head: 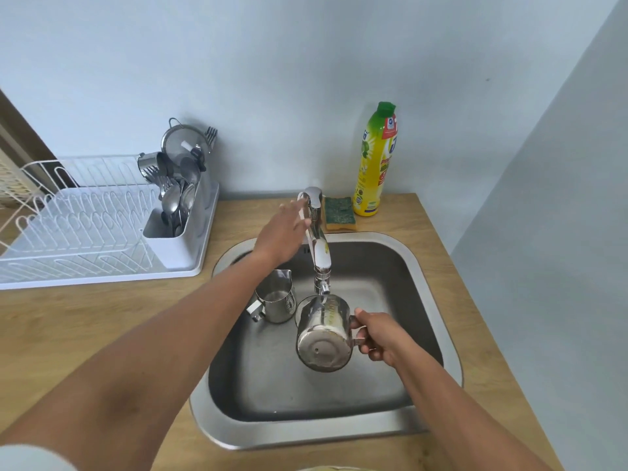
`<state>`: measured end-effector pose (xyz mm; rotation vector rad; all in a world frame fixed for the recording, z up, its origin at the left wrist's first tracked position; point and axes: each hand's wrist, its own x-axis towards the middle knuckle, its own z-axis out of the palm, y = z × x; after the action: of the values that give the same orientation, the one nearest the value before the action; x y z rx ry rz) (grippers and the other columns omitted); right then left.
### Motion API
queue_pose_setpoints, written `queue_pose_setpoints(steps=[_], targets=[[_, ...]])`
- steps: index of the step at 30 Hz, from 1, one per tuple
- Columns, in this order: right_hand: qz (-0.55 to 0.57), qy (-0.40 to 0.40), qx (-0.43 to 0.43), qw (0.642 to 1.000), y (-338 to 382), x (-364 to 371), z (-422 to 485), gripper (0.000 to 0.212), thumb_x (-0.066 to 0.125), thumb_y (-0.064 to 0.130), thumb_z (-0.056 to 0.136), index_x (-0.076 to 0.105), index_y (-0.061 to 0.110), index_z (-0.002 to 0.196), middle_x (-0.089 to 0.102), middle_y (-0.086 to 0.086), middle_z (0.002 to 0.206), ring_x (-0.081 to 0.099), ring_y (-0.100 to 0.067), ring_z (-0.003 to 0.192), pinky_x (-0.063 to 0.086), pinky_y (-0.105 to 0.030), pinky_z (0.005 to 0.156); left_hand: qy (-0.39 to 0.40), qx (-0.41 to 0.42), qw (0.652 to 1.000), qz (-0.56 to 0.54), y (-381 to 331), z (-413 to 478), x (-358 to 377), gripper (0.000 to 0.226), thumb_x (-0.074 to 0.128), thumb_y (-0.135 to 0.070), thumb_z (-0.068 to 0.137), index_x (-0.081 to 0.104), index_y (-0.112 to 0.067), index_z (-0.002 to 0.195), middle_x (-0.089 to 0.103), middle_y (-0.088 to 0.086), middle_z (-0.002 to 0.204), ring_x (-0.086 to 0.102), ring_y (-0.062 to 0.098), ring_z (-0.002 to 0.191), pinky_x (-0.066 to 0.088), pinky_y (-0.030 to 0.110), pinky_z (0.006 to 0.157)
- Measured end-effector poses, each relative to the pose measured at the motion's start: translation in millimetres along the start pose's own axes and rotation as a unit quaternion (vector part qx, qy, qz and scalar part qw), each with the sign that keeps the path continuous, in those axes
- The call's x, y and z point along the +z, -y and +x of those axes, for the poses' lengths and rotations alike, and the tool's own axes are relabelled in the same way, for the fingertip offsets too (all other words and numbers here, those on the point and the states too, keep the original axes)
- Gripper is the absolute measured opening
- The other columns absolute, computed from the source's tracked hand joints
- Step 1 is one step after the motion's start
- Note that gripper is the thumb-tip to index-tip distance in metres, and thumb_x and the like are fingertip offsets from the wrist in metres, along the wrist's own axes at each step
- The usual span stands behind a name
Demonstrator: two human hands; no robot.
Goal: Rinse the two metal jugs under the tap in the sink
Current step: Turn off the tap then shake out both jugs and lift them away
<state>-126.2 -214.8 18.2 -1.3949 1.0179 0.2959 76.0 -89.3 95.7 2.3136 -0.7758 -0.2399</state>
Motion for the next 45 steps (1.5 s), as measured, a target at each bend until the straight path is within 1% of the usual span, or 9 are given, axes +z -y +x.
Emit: queue_pose_setpoints(steps=[3, 8, 12, 19, 26, 29, 35, 39, 45], targets=[[-0.016, -0.030, -0.031, 0.999, 2.5, -3.9, -2.5, 0.036, 0.040, 0.035, 0.103, 0.059, 0.009, 0.089, 0.054, -0.006, 0.052, 0.049, -0.019, 0.043, 0.029, -0.022, 0.044, -0.076, -0.095, 0.992, -0.041, 34.2, -40.8, 12.1, 0.055, 0.051, -0.030, 0.099, 0.034, -0.020, 0.151, 0.037, 0.003, 0.156, 0.032, 0.021, 0.145, 0.029, 0.044, 0.118], [-0.039, -0.063, -0.065, 0.995, 4.2, -8.9, -3.5, 0.028, 0.037, 0.027, 0.104, 0.055, 0.006, 0.098, 0.050, -0.005, 0.056, 0.053, -0.018, 0.050, 0.035, -0.024, 0.045, -0.026, -0.274, 0.958, -0.076, 95.1, -93.8, 43.7, 0.077, 0.067, -0.035, 0.088, 0.030, -0.011, 0.152, 0.037, 0.013, 0.154, 0.039, 0.030, 0.139, 0.034, 0.043, 0.112], [-0.016, -0.070, -0.085, 0.994, 1.1, -7.4, -5.3, 0.028, 0.041, 0.030, 0.103, 0.054, 0.007, 0.096, 0.046, -0.004, 0.060, 0.046, -0.016, 0.049, 0.038, -0.026, 0.045, 0.002, -0.353, 0.927, -0.131, 115.2, -113.9, 65.1, 0.041, 0.058, -0.034, 0.094, 0.055, -0.006, 0.123, 0.064, 0.016, 0.121, 0.059, 0.031, 0.102, 0.047, 0.037, 0.087], [0.119, -0.092, -0.073, 0.986, 1.3, -6.8, -19.0, 0.030, 0.041, 0.031, 0.103, 0.055, 0.011, 0.086, 0.039, -0.002, 0.054, 0.038, -0.015, 0.046, 0.047, -0.031, 0.051, -0.039, -0.280, 0.939, -0.196, 108.6, -133.9, 70.7, 0.038, 0.040, -0.028, 0.103, 0.059, -0.013, 0.074, 0.068, 0.015, 0.089, 0.061, 0.031, 0.088, 0.047, 0.042, 0.083], [0.041, -0.107, -0.131, 0.985, 0.5, -3.3, -31.4, 0.021, 0.047, 0.014, 0.096, 0.066, 0.007, 0.092, 0.046, -0.003, 0.061, 0.041, -0.015, 0.050, 0.047, -0.030, 0.056, 0.027, -0.264, 0.892, -0.366, 85.7, -128.4, 48.2, 0.032, 0.037, -0.032, 0.103, 0.054, -0.010, 0.087, 0.055, 0.004, 0.064, 0.050, 0.018, 0.063, 0.050, 0.039, 0.069], [-0.092, -0.140, -0.203, 0.965, 1.0, 0.7, -36.7, 0.025, 0.056, 0.016, 0.093, 0.072, 0.005, 0.077, 0.056, -0.007, 0.060, 0.049, -0.020, 0.055, 0.045, -0.032, 0.060, 0.067, -0.206, 0.928, -0.304, 79.9, -129.3, 41.6, 0.025, 0.045, -0.022, 0.100, 0.057, -0.003, 0.088, 0.051, 0.004, 0.065, 0.045, 0.018, 0.061, 0.039, 0.033, 0.064], [-0.452, -0.141, -0.266, 0.840, -6.3, 18.9, -48.8, 0.025, 0.056, 0.027, 0.097, 0.073, 0.012, 0.089, 0.070, -0.009, 0.096, 0.064, -0.027, 0.091, 0.050, -0.034, 0.077, 0.112, 0.034, 0.991, 0.065, 75.3, -125.8, 26.0, 0.019, 0.057, -0.030, 0.093, 0.067, -0.015, 0.088, 0.068, 0.005, 0.091, 0.059, 0.022, 0.084, 0.050, 0.038, 0.075], [-0.657, -0.121, -0.312, 0.676, -15.0, 25.7, -58.4, 0.026, 0.054, 0.027, 0.098, 0.070, 0.010, 0.108, 0.067, -0.012, 0.113, 0.060, -0.030, 0.110, 0.050, -0.039, 0.088, 0.142, 0.262, 0.886, 0.354, 75.9, -132.7, 25.3, 0.025, 0.049, -0.029, 0.099, 0.065, -0.013, 0.111, 0.069, 0.006, 0.111, 0.055, 0.026, 0.105, 0.049, 0.040, 0.086], [-0.820, -0.108, -0.333, 0.453, -29.2, 37.9, -71.6, 0.031, 0.050, 0.004, 0.092, 0.060, 0.007, 0.122, 0.063, -0.015, 0.121, 0.054, -0.032, 0.113, 0.041, -0.044, 0.094, 0.152, 0.365, 0.743, 0.540, 70.4, -155.3, 34.7, 0.027, 0.049, -0.006, 0.093, 0.064, -0.006, 0.115, 0.071, 0.011, 0.108, 0.056, 0.032, 0.101, 0.047, 0.047, 0.090]])
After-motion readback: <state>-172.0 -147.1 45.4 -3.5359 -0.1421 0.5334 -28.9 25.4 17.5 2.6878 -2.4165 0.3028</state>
